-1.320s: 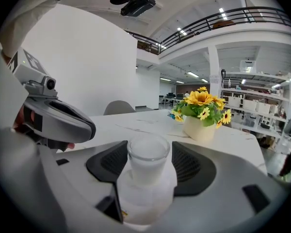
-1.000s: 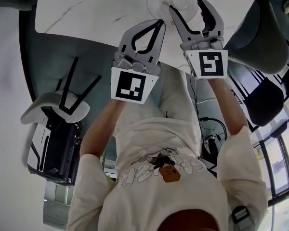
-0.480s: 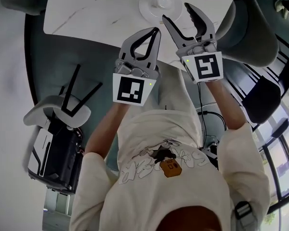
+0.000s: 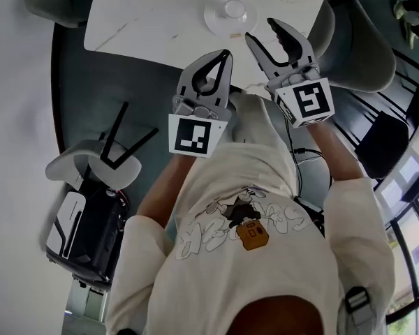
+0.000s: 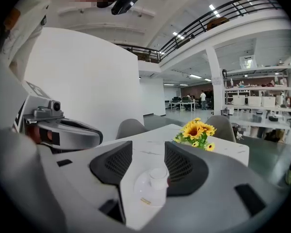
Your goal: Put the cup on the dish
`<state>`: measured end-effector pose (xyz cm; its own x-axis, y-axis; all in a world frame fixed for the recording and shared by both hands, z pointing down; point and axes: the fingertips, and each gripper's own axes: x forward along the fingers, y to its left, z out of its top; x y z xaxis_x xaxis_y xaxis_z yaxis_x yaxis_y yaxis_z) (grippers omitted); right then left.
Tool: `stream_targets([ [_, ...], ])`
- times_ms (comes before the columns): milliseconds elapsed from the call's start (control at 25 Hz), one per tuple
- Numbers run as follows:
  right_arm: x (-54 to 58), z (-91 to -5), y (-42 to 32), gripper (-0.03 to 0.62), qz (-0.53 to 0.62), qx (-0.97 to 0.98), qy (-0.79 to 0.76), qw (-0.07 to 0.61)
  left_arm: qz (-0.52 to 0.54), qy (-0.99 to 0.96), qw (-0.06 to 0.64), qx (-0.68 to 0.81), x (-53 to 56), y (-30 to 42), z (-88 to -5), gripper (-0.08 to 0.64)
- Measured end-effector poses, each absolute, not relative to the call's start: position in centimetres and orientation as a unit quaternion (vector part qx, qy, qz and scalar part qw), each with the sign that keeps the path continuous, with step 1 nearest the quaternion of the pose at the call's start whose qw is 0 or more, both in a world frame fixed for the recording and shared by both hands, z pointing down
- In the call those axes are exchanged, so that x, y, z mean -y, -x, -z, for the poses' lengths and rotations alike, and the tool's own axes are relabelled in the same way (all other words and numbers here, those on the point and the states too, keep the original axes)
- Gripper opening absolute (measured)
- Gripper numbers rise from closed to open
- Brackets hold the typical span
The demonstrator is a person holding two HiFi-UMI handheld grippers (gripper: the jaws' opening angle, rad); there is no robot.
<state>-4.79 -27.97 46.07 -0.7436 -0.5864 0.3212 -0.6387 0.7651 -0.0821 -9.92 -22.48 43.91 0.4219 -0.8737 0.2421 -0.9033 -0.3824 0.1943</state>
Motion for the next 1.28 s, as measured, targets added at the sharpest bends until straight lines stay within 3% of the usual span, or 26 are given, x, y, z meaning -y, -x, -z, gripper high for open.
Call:
stream_targets([
  [80, 27.7, -44.9, 4.3, 0.212, -0.102, 0.928, -0.331, 0.134, -0.045, -0.829, 0.149, 0.536, 22.2, 9.9, -42.9, 0.002],
  [200, 27.0, -42.9, 3.2, 0.126, -0.109, 0.926, -0.339, 0.128, -0.045, -0.833, 0.150, 0.531, 21.6, 9.6, -41.5, 0.002],
  [480, 25.1, -39.3, 1.0, 0.124, -0.114, 0.928, -0.335, 0.119, -0.026, -0.841, 0.168, 0.513, 20.0, 8.5, -37.8, 0.002],
  [800, 22.2, -34.9, 0.8, 0.124, -0.094, 0.935, -0.329, 0.089, -0.016, -0.861, 0.123, 0.493, 17.7, 6.9, -33.1, 0.002],
  [840, 21.7, -34.1, 0.8, 0.110, -0.086, 0.937, -0.328, 0.083, -0.014, -0.862, 0.118, 0.493, 17.3, 6.6, -32.7, 0.002],
  [920, 20.6, -32.6, 0.7, 0.005, -0.070, 0.940, -0.326, 0.068, -0.013, -0.863, 0.114, 0.493, 16.4, 5.9, -32.3, 0.002],
  [1280, 16.0, -31.1, -1.1, 0.005, -0.052, 0.938, -0.338, 0.052, -0.024, -0.864, 0.134, 0.484, 12.4, 3.5, -32.9, 0.002],
])
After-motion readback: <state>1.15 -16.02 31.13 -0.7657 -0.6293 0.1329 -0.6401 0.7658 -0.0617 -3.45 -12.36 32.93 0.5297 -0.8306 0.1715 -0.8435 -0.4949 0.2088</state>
